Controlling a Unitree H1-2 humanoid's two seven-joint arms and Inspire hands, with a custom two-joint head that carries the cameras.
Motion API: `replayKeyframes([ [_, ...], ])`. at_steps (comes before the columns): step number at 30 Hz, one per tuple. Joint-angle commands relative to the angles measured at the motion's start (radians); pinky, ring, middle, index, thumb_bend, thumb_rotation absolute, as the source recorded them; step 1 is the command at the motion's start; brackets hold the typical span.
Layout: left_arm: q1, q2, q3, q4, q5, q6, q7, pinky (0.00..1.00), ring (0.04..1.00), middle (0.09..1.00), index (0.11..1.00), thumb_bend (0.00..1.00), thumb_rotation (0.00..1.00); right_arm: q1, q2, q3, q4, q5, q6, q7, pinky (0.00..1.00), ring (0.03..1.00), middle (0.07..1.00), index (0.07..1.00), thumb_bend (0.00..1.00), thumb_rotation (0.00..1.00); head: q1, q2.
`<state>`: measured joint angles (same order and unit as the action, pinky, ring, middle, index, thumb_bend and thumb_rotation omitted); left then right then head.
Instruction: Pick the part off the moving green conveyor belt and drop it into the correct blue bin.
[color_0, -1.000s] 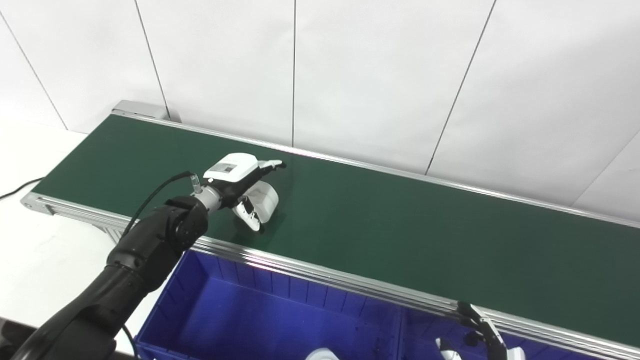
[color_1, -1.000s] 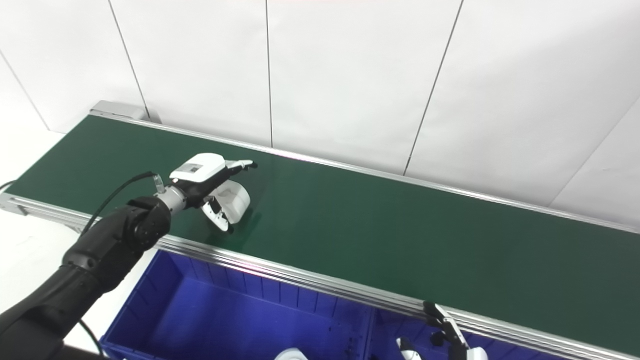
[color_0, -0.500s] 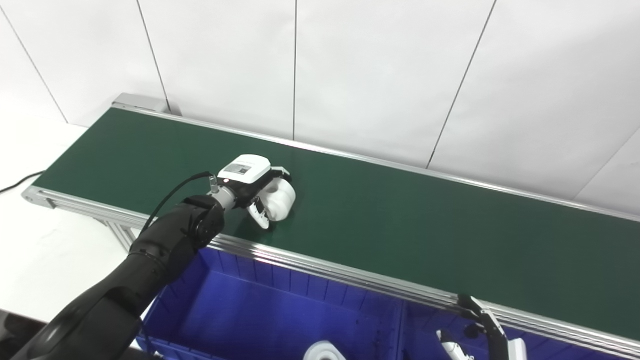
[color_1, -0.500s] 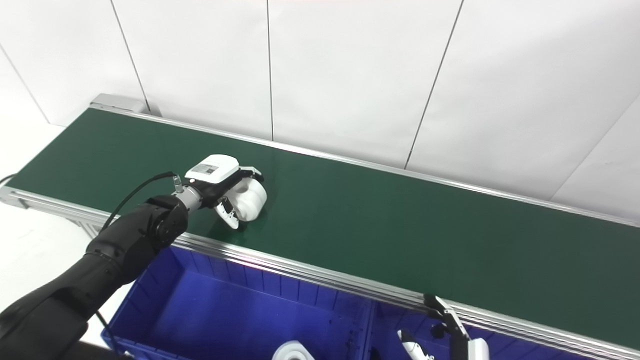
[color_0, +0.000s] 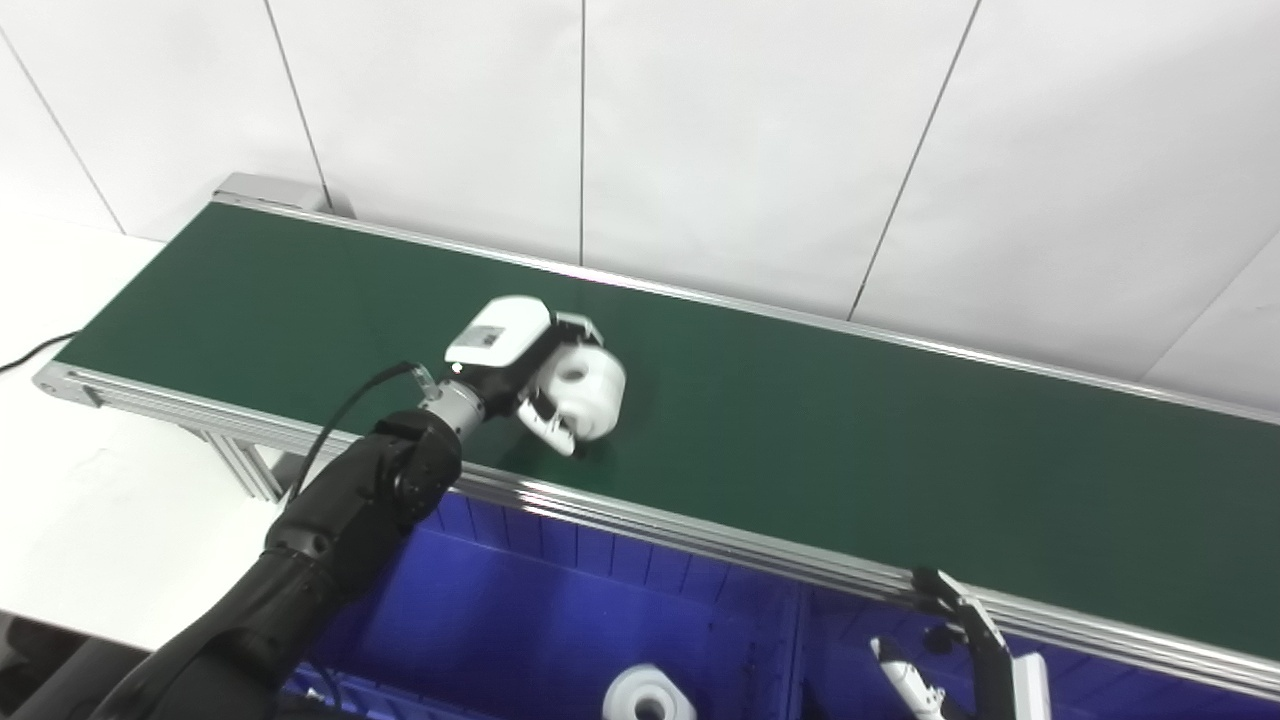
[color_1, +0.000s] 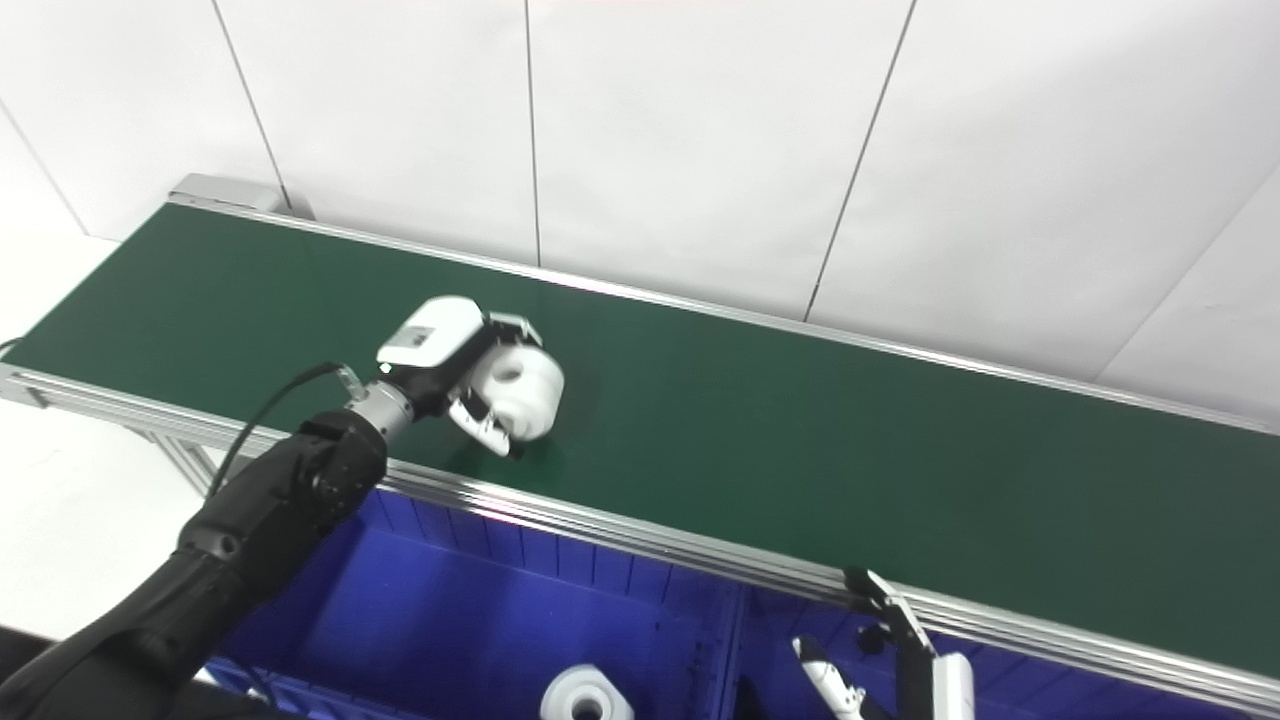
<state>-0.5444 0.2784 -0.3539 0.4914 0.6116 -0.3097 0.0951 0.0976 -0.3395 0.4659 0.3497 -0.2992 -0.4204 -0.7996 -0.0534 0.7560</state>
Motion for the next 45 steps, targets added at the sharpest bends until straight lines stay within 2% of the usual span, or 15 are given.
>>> replayKeyframes([
  [1, 0.004, 0.013, 0.014, -0.068, -0.056, -0.054, -0.028, 0.42, 0.399, 0.488, 0.548, 0.49, 0.0, 0.006, 0.006, -0.025, -0.037, -0.018, -0.049, -0.008, 0.59, 0.699, 0.758, 0.772, 0.69, 0.74, 0.001, 0.001],
  [2, 0.024, 0.015, 0.018, -0.105, -0.074, -0.052, -0.05, 0.43, 0.403, 0.492, 0.545, 0.49, 0.0, 0.009, 0.012, -0.035, -0.045, -0.025, -0.049, 0.002, 0.59, 0.7, 0.759, 0.774, 0.69, 0.74, -0.025, 0.03],
  [6, 0.113, 0.009, 0.032, -0.223, -0.141, -0.047, -0.114, 0.44, 0.408, 0.493, 0.546, 0.49, 0.0, 0.023, 0.039, -0.081, -0.081, -0.04, -0.049, 0.055, 0.6, 0.705, 0.765, 0.779, 0.67, 0.73, -0.064, 0.062],
  [11, 0.223, -0.021, 0.019, -0.258, -0.179, -0.059, -0.155, 0.42, 0.405, 0.494, 0.549, 0.49, 0.0, 0.036, 0.077, -0.151, -0.108, -0.062, -0.047, 0.128, 0.59, 0.683, 0.746, 0.767, 0.68, 0.73, -0.091, 0.088],
  [16, 0.274, -0.056, -0.008, -0.181, -0.142, -0.079, -0.145, 0.42, 0.4, 0.487, 0.551, 0.49, 0.0, 0.045, 0.101, -0.203, -0.128, -0.066, -0.044, 0.192, 0.59, 0.685, 0.746, 0.763, 0.68, 0.73, -0.107, 0.109],
  [20, 0.286, -0.087, -0.029, -0.119, -0.124, -0.056, -0.158, 0.41, 0.388, 0.481, 0.561, 0.49, 0.0, 0.045, 0.109, -0.224, -0.135, -0.05, -0.049, 0.23, 0.59, 0.687, 0.748, 0.763, 0.68, 0.71, -0.114, 0.122],
  [25, 0.263, -0.127, -0.045, -0.021, -0.121, 0.005, -0.198, 0.4, 0.383, 0.469, 0.561, 0.49, 0.0, 0.042, 0.108, -0.232, -0.13, -0.06, -0.049, 0.231, 0.59, 0.685, 0.743, 0.76, 0.68, 0.7, -0.111, 0.126],
  [27, 0.25, -0.132, -0.055, -0.009, -0.1, 0.083, -0.231, 0.4, 0.386, 0.47, 0.561, 0.49, 0.0, 0.044, 0.109, -0.238, -0.13, -0.062, -0.049, 0.237, 0.59, 0.686, 0.745, 0.763, 0.68, 0.71, -0.104, 0.126],
  [29, 0.237, -0.131, -0.067, -0.006, -0.074, 0.174, -0.269, 0.52, 0.465, 0.492, 0.534, 0.5, 0.0, 0.047, 0.114, -0.247, -0.131, -0.064, -0.049, 0.242, 0.59, 0.686, 0.744, 0.763, 0.67, 0.71, -0.104, 0.126],
  [30, 0.231, -0.129, -0.073, -0.009, -0.06, 0.225, -0.293, 0.61, 0.634, 0.633, 0.649, 0.56, 0.0, 0.048, 0.117, -0.251, -0.132, -0.067, -0.049, 0.244, 0.59, 0.685, 0.744, 0.766, 0.68, 0.72, -0.102, 0.124],
  [31, 0.225, -0.125, -0.086, -0.013, -0.038, 0.277, -0.322, 0.62, 0.656, 0.662, 0.676, 0.57, 0.01, 0.05, 0.12, -0.255, -0.134, -0.071, -0.049, 0.247, 0.59, 0.685, 0.744, 0.766, 0.68, 0.72, -0.102, 0.124],
  [32, 0.218, -0.118, -0.102, -0.018, -0.017, 0.319, -0.351, 0.68, 0.745, 0.775, 0.779, 0.61, 0.08, 0.052, 0.124, -0.259, -0.136, -0.074, -0.049, 0.251, 0.59, 0.686, 0.746, 0.768, 0.68, 0.73, -0.104, 0.124],
  [35, 0.208, -0.106, -0.127, -0.024, 0.002, 0.383, -0.399, 0.81, 0.908, 0.951, 0.958, 0.72, 0.24, 0.056, 0.131, -0.268, -0.143, -0.076, -0.049, 0.263, 0.6, 0.692, 0.75, 0.767, 0.68, 0.74, -0.107, 0.123],
  [40, 0.254, -0.109, -0.075, -0.1, -0.065, 0.341, -0.367, 0.85, 0.971, 0.999, 0.999, 0.79, 0.39, 0.06, 0.136, -0.271, -0.149, -0.071, -0.049, 0.271, 0.6, 0.69, 0.749, 0.765, 0.67, 0.72, -0.109, 0.124],
  [45, 0.341, -0.138, -0.005, -0.258, -0.265, 0.242, -0.401, 0.86, 0.947, 0.978, 0.985, 0.84, 0.43, 0.071, 0.141, -0.285, -0.164, -0.071, -0.049, 0.288, 0.6, 0.692, 0.751, 0.769, 0.68, 0.72, -0.121, 0.13],
])
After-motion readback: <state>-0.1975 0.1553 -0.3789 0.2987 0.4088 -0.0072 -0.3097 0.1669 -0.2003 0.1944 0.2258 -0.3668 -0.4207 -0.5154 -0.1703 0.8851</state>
